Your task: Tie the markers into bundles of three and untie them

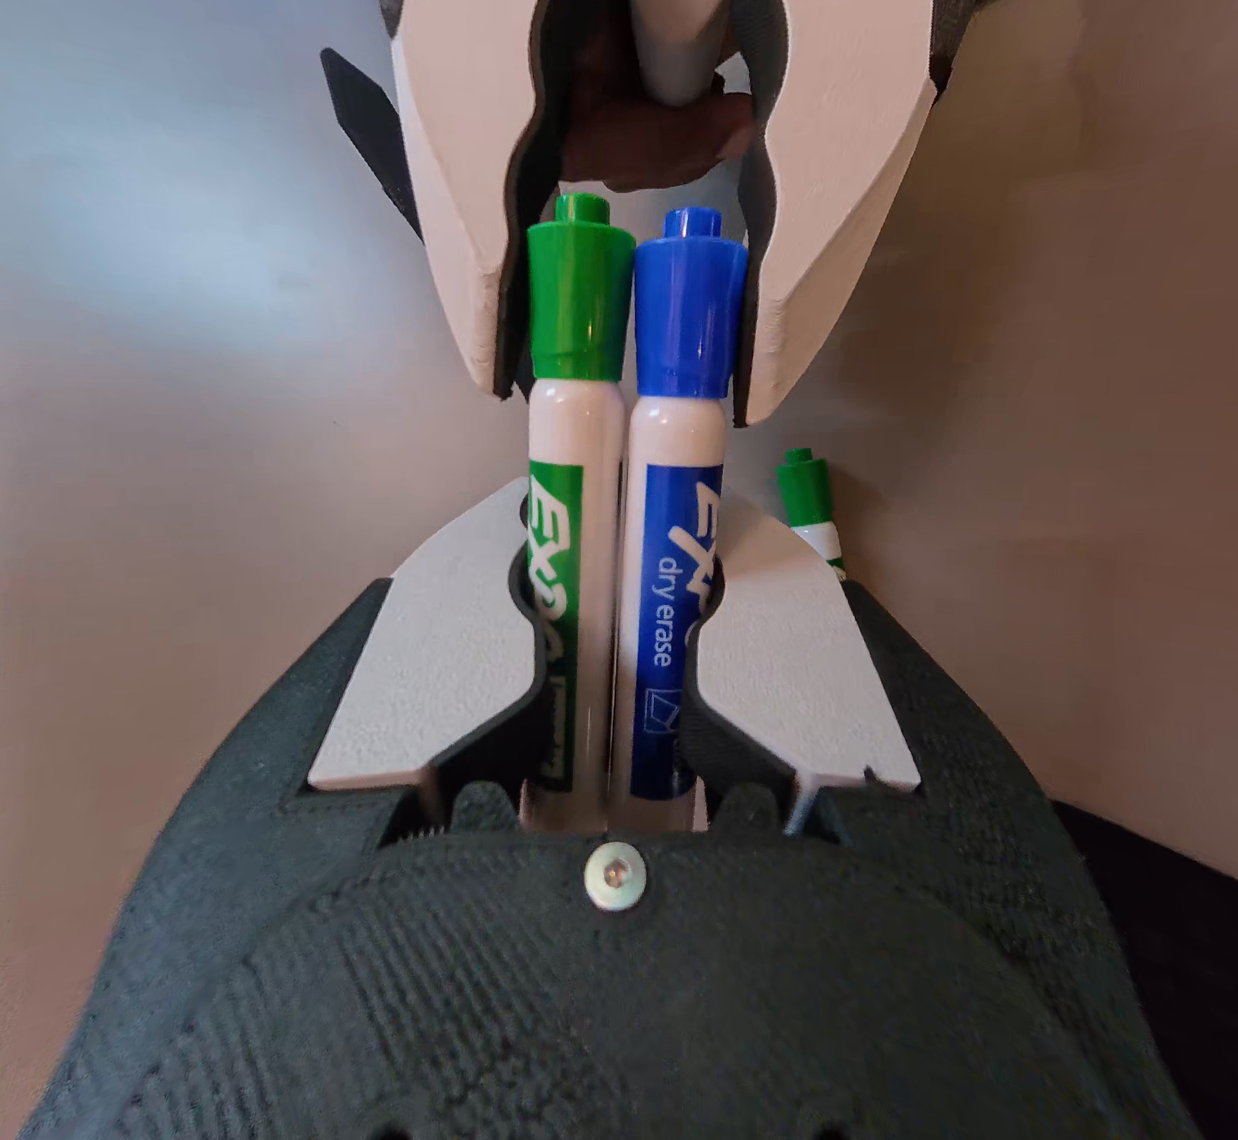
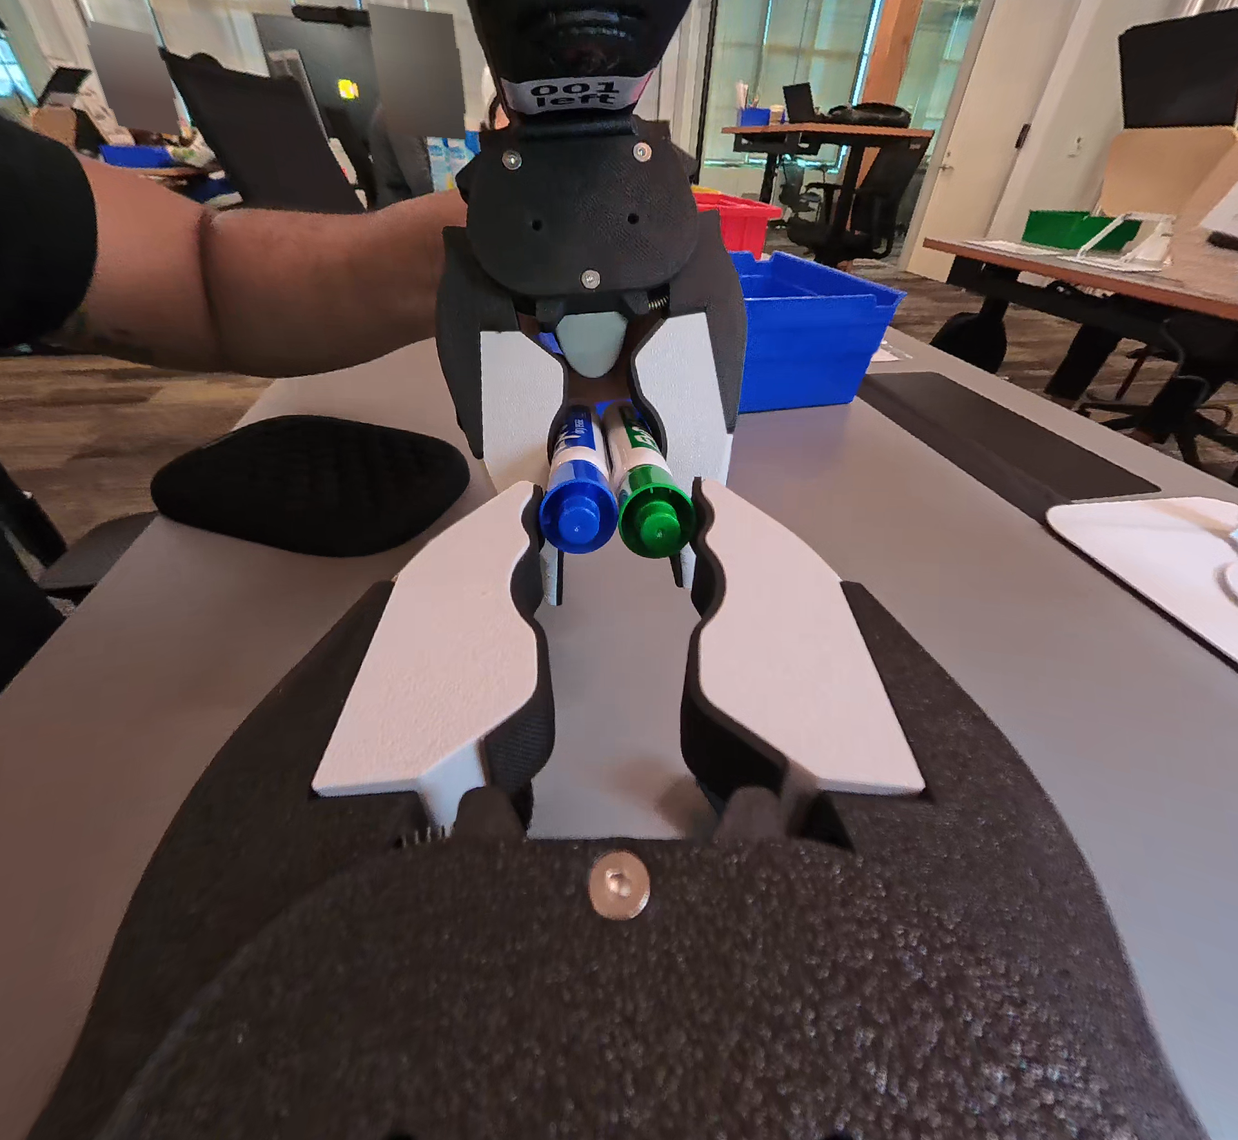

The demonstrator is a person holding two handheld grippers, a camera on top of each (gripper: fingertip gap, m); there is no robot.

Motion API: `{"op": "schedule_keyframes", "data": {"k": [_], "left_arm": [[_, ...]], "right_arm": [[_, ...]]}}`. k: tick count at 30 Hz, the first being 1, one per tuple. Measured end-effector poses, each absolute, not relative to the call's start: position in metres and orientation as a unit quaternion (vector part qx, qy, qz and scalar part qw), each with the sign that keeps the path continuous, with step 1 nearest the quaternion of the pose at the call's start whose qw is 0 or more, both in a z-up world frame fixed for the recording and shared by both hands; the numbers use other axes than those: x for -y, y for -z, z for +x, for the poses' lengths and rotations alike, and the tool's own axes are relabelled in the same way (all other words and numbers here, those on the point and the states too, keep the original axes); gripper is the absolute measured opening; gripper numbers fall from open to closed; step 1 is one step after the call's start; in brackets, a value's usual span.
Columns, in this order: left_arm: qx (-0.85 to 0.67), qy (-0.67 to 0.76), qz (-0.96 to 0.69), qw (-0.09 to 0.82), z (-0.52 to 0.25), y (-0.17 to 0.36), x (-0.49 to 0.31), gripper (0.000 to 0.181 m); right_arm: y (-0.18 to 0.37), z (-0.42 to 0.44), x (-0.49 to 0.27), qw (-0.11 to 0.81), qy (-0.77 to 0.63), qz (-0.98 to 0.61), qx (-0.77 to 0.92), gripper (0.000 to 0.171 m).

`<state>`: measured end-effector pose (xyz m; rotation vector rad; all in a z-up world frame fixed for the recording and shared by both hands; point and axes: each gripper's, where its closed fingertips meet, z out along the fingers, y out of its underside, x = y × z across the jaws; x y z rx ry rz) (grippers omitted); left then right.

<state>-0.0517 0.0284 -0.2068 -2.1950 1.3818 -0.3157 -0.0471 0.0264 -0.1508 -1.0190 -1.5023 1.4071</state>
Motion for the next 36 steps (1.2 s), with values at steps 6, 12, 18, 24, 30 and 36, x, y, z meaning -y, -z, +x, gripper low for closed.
{"op": "schedule_keyframes", "data": {"k": [6,12,18,24,30,36], "left_arm": [[-0.505,0.116,-0.817,0.253,-0.056,0.211,-0.021,0.043],[-0.502,0.117,-0.821,0.246,-0.058,0.213,-0.019,0.042],[-0.498,0.111,-0.826,0.239,-0.061,0.216,-0.018,0.042],[-0.483,0.120,-0.838,0.226,-0.068,0.223,-0.012,0.042],[-0.487,0.104,-0.841,0.213,-0.073,0.229,-0.005,0.042],[-0.482,0.100,-0.846,0.207,-0.074,0.235,-0.002,0.042]], "right_arm": [[0.156,-0.050,-0.021,0.399,-0.554,-0.406,0.608,0.042],[0.159,-0.051,-0.020,0.391,-0.555,-0.409,0.610,0.042],[0.166,-0.053,-0.019,0.379,-0.555,-0.413,0.614,0.042],[0.172,-0.057,-0.017,0.373,-0.519,-0.422,0.643,0.051],[0.176,-0.060,-0.011,0.367,-0.508,-0.427,0.652,0.042],[0.185,-0.061,-0.009,0.362,-0.505,-0.426,0.657,0.042]]}}
